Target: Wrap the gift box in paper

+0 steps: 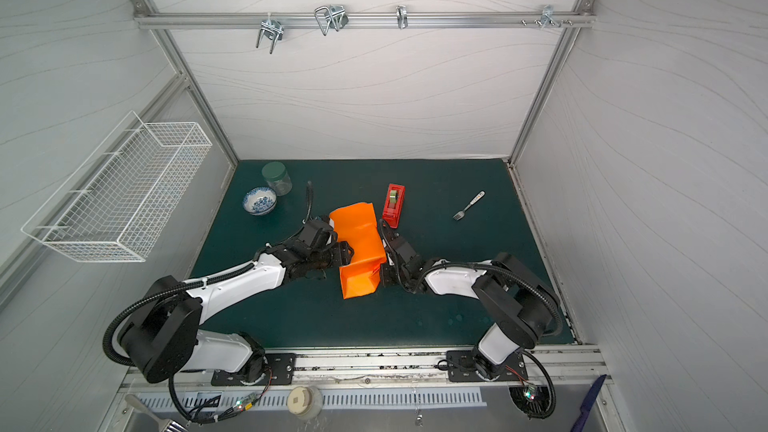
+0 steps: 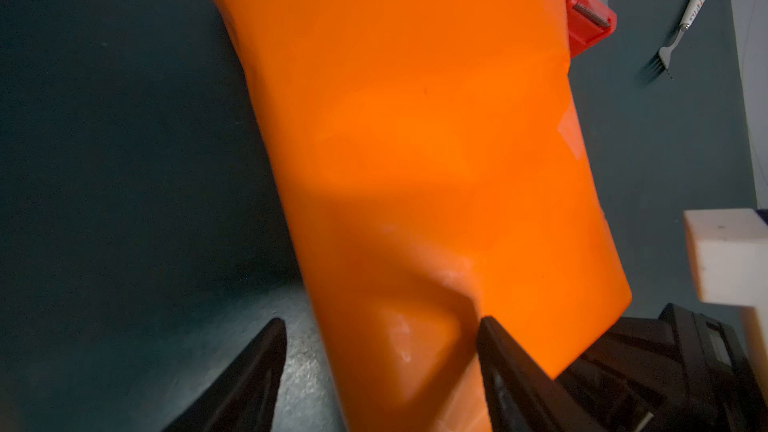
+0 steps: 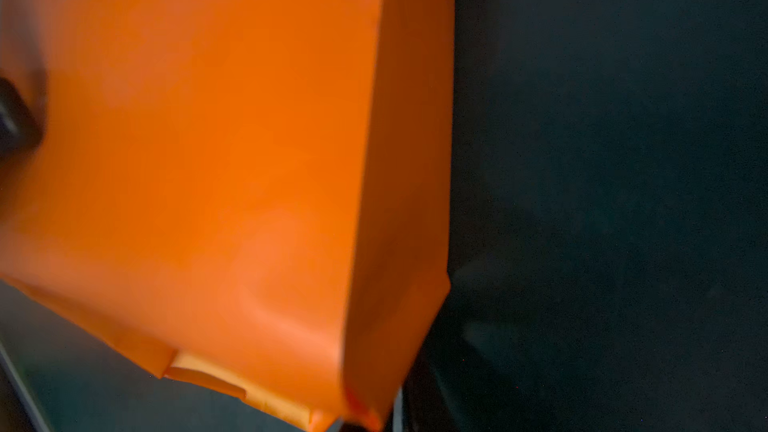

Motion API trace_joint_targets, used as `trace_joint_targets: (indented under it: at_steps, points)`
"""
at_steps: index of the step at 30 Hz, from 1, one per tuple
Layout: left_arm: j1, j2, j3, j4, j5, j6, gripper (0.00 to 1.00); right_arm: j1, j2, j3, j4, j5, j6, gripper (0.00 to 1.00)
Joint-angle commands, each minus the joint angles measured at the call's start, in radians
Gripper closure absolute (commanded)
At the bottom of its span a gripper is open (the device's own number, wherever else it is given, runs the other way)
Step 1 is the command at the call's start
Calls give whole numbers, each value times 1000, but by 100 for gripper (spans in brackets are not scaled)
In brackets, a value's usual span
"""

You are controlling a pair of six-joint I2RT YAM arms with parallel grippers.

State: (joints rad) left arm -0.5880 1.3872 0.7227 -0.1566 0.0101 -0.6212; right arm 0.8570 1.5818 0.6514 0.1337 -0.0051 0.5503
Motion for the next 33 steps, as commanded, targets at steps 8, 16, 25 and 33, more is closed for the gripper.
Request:
trace_joint_targets:
  at_steps: [8, 16, 25, 33]
  points:
    - [2, 6, -11, -83, -9, 22, 27, 6, 55, 26, 39, -1, 0, 91]
    - [2, 4, -15, -82, -9, 21, 27, 7, 37, 16, 33, -8, -5, 91]
    - [4, 5, -19, -80, -9, 20, 27, 40, 25, -30, 34, -15, 28, 94]
    - [2, 3, -17, -80, -11, 20, 27, 80, 11, -63, 22, 11, 52, 95]
